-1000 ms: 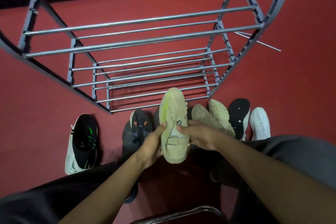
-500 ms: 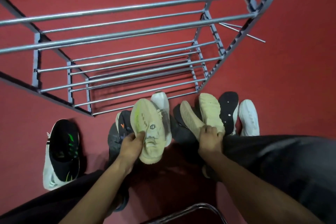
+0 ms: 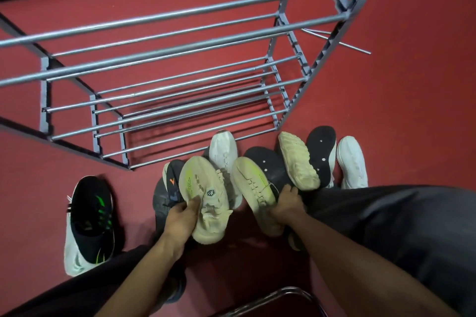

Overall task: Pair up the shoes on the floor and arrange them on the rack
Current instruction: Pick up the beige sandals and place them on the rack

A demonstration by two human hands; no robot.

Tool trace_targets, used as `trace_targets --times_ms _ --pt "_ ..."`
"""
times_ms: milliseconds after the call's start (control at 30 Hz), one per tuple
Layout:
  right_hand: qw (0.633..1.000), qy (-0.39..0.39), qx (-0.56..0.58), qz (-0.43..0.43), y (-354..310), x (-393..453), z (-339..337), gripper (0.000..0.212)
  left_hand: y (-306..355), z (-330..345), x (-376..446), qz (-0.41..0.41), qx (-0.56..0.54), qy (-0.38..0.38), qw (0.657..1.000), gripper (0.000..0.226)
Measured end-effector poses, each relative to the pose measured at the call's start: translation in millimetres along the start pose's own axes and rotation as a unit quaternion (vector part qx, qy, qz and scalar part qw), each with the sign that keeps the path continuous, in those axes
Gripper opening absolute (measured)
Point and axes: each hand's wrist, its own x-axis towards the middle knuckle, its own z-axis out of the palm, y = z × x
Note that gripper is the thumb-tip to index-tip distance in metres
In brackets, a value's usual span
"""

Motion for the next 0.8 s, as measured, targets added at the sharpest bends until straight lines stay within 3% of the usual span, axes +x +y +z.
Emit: trace_targets --times_ms 67,167,300,400,667,800 --pt "0.999 -0.043 -0.014 0.000 0.1 4.9 2.5 0.077 -0.3 -1.0 -0.5 -0.012 -0.010 0.004 1.000 0.031" --pt "0.998 -0.060 -0.015 -0.001 -2.8 5.8 8.8 0.047 -0.3 -1.2 -2.6 -0.030 -0.009 -0.001 1.000 0.034" --pt "0.993 -0.092 0.054 -0.052 -9.9 -5.2 5.2 0.041 6.5 -0.5 -7.8 -0.041 -0.019 -0.014 0.999 0.032" --pt "0.986 -0.075 0.109 -0.103 -25.9 -28.3 -19.8 0.010 19.0 3.7 -22.4 -0.043 -0.025 -0.018 0.999 0.029" --pt "0.945 0.028 0.235 -0.227 -68.1 -135.4 -141.7 0.034 76.0 -12.1 -98.0 0.034 -0.082 0.022 0.996 0.028" --pt "0.929 0.076 0.273 -0.239 -41.7 -179.0 -146.7 0.021 73.1 -27.8 -143.5 0.036 -0.103 0.017 0.994 0.033"
